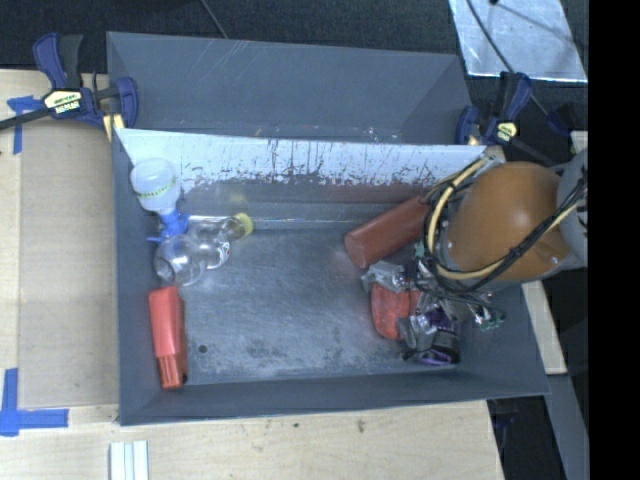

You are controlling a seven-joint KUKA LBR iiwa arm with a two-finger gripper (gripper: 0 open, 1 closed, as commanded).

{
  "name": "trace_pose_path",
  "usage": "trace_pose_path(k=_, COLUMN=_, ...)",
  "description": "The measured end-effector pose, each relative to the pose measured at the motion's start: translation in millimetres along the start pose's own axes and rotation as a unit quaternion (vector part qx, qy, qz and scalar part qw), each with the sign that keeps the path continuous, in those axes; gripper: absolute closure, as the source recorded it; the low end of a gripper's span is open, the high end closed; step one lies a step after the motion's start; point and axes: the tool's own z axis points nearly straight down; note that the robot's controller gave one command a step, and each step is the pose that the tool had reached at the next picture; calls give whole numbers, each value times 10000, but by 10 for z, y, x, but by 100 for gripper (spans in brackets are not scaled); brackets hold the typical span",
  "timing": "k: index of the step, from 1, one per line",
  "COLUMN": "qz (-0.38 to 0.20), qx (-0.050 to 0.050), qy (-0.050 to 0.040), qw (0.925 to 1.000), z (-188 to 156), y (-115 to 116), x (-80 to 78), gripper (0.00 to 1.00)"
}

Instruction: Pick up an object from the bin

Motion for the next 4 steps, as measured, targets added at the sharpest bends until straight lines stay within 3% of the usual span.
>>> trace_pose_path(k=4, qz=-12, qx=38, qy=37, qw=10000, z=-6, y=23, x=-15, gripper=100)
